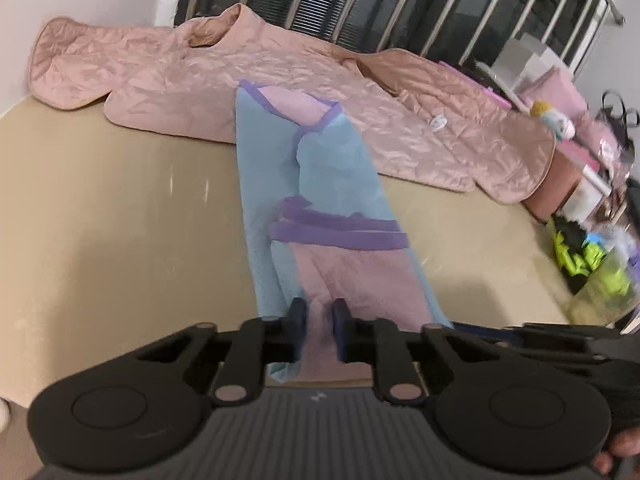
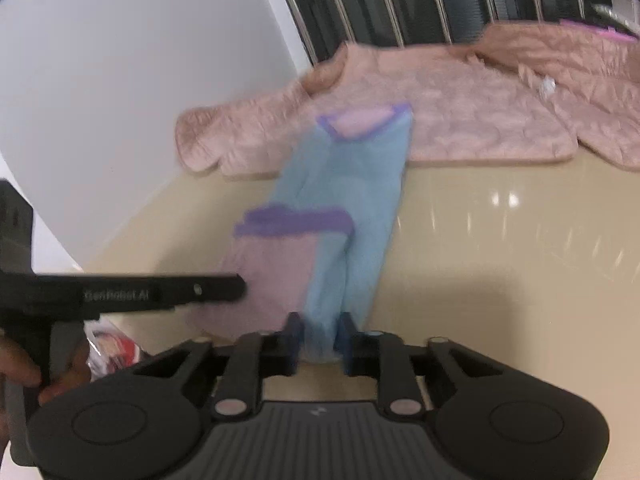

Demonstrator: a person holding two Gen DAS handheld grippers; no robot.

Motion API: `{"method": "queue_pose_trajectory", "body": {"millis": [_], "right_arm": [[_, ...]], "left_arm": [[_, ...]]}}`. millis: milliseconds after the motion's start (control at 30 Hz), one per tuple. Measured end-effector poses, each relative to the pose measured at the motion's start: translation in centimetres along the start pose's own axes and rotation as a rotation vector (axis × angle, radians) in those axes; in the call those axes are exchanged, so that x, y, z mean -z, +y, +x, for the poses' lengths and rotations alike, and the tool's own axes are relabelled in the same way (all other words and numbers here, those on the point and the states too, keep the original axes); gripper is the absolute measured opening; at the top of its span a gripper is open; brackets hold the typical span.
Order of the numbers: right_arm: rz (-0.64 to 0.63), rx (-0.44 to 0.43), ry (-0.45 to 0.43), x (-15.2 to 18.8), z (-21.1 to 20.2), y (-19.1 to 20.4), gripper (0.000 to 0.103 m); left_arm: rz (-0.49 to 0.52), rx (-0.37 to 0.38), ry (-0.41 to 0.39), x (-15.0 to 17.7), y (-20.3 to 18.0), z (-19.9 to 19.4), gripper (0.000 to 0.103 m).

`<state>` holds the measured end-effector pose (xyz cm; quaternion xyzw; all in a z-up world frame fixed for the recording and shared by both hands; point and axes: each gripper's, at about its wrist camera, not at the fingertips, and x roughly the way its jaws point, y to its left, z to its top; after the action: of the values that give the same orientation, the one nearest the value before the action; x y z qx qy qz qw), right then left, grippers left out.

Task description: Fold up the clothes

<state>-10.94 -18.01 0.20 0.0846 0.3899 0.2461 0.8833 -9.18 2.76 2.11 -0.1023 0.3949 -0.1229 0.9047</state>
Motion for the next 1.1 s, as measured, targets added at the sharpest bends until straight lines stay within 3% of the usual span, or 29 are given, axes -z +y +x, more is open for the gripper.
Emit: {"method": "queue_pose_trajectory", "body": {"millis": [100,167,233,300,400,600,733,900,1100], "right_arm": [[-0.002,0.004,-0.010,0.4,-0.8,0.1,0.013],[-0.079,0.015,-0.061,0.6,-2.0,0.5,0.015],[-0.197,0.004,-0.094,0.7,-2.8,1.4,0.032],[-0.367,0.000,-0.108,1.0,-2.9,2.8,0.040],[-0.579,0.040,-0.086,1.7,-1.7,4.4,0.037],[-0.490,0.035,-0.034,0.7,0.5,2.7,0.025],[-0.255,-0.090,-0.018,-0.2,0.8,0.0,0.010],[-0.053,-0.203,-0.038,-1.7,0.0,-2.6,0.004],[0.008,-0.259,-0.043,-3.1,-0.6,-3.3,0.002]], "left_arm": [[0.017,-0.003,-0.005,0.3,0.1,-0.2,0.015],[0.009,0.000,-0.008,0.1,0.3,-0.7,0.021],[-0.003,0.020,-0.041,-0.3,0.8,-2.0,0.033],[0.002,0.035,-0.073,-0.8,1.0,-3.2,0.039],[0.059,0.032,-0.100,-1.1,0.6,-4.4,0.050],[0.200,0.009,-0.159,1.8,-1.6,-4.9,0.055],[0.350,-0.046,-0.256,4.3,-3.8,-5.0,0.064],[0.470,-0.062,-0.279,6.1,-4.9,-4.4,0.070],[0.566,-0.106,-0.275,6.8,-5.3,-2.9,0.070]]}}
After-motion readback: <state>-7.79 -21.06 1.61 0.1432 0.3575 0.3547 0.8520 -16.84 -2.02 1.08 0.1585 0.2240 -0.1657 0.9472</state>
